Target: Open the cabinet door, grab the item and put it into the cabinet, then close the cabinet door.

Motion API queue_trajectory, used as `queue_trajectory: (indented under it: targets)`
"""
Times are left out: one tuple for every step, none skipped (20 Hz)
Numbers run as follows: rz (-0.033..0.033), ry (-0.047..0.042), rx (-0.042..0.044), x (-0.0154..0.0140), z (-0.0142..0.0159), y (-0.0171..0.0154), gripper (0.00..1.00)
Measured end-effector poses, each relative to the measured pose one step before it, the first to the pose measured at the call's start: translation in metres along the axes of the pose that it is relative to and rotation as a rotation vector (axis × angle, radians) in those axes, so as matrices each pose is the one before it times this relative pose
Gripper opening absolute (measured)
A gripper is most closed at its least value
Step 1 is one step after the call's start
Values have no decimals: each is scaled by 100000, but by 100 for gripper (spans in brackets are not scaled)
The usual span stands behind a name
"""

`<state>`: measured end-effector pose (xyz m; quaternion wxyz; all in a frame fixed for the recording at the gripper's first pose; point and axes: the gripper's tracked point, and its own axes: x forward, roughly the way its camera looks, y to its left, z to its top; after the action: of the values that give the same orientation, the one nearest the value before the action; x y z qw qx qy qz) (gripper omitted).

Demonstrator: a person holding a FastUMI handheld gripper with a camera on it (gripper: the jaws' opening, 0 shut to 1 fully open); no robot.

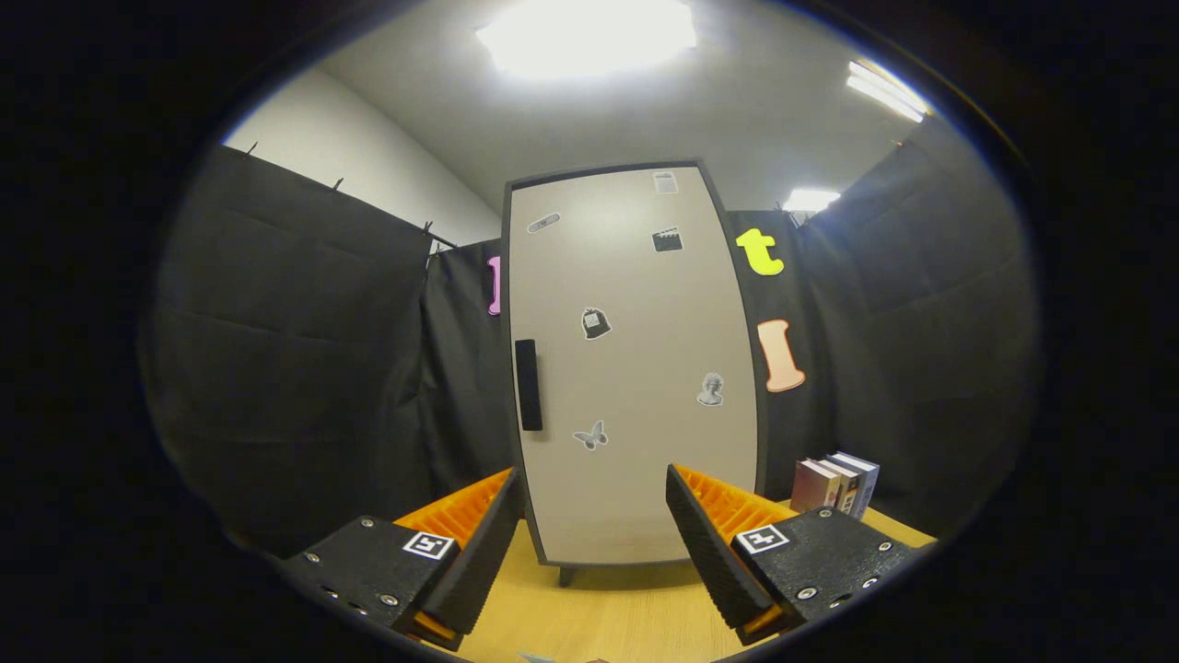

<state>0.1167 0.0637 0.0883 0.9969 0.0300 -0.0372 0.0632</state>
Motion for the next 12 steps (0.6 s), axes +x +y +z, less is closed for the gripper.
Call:
queue_trajectory:
  targets:
    - [507,-189,-1,1015,408,315,95]
    - [493,220,-3,1046,340,296,95]
    - [635,145,335,1071,166,306,95]
    - [767,553,148,1067,240,322,95]
    - [968,621,53,1152,168,337,95]
    - [1172,447,569,1109,263,383,95]
    - [1132,979,894,1154,-92,428,95]
    - [541,320,1216,1006,138,295,95]
    - [640,207,1000,996,170,362,95]
    - [474,263,667,1082,167,479,95]
    - [533,331,28,990,143,428,95]
    - [620,709,-486,943,-14,403,95]
